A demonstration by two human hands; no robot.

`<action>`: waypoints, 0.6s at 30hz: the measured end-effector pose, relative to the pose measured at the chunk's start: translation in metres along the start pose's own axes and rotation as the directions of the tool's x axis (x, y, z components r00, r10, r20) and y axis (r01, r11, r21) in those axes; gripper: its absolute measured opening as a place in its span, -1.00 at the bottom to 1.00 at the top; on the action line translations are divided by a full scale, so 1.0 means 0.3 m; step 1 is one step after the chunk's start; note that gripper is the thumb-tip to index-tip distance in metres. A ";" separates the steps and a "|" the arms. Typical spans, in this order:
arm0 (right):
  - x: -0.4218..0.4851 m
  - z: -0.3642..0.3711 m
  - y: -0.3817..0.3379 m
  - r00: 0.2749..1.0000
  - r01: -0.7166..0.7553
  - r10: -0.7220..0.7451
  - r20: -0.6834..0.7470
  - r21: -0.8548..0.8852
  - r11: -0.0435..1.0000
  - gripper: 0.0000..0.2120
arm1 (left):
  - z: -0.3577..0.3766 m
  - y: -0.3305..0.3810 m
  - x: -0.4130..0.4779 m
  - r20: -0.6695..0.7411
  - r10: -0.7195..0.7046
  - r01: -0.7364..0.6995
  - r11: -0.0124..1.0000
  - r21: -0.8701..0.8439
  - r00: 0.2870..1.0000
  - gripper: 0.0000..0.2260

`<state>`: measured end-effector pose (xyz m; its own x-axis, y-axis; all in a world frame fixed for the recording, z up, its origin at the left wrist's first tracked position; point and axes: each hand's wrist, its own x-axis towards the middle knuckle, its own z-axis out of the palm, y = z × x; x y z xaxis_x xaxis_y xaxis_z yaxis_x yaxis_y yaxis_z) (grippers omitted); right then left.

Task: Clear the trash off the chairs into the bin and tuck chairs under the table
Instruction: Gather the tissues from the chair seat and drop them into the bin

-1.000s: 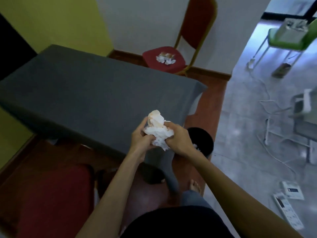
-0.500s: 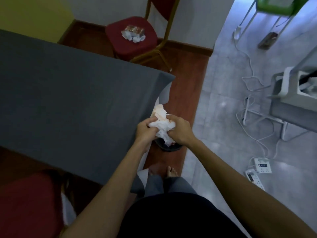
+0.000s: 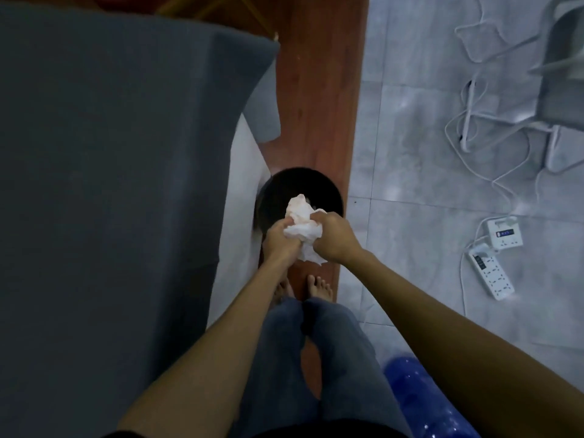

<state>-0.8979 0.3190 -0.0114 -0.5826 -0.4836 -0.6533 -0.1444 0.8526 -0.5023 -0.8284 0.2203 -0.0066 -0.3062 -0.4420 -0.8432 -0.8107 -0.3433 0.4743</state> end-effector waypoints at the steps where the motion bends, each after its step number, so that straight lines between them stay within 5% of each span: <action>1: 0.062 0.040 0.040 1.000 -0.017 0.017 0.012 0.001 1.000 -0.48 | 0.026 -0.028 0.074 -0.005 -0.048 0.047 0.998 -0.043 0.999 -0.73; 5: 0.291 0.185 0.171 0.995 -0.078 0.078 0.066 -0.003 0.997 -0.56 | 0.106 -0.134 0.335 -0.024 -0.212 0.201 0.953 -0.227 0.977 -0.74; 10: 0.520 0.315 0.285 0.985 -0.113 0.114 0.126 -0.014 0.994 -0.39 | 0.167 -0.236 0.574 0.027 0.074 -0.079 0.950 0.302 0.997 -0.61; 14: 0.622 0.356 0.302 0.989 -0.116 0.114 0.093 0.019 0.993 -0.37 | 0.153 -0.218 0.686 0.129 0.116 -0.164 0.864 0.476 0.985 -0.36; 18: 0.560 0.308 0.248 0.986 -0.137 0.131 0.099 0.051 0.989 -0.37 | 0.100 -0.147 0.622 0.184 0.230 -0.294 0.802 0.520 0.956 -0.34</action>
<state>-0.9325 0.2828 -0.2109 -0.5147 -0.3846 -0.7663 -0.0222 0.8994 -0.4366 -0.8648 0.1777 -0.1924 -0.5712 -0.3486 -0.7431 -0.8199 0.2854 0.4963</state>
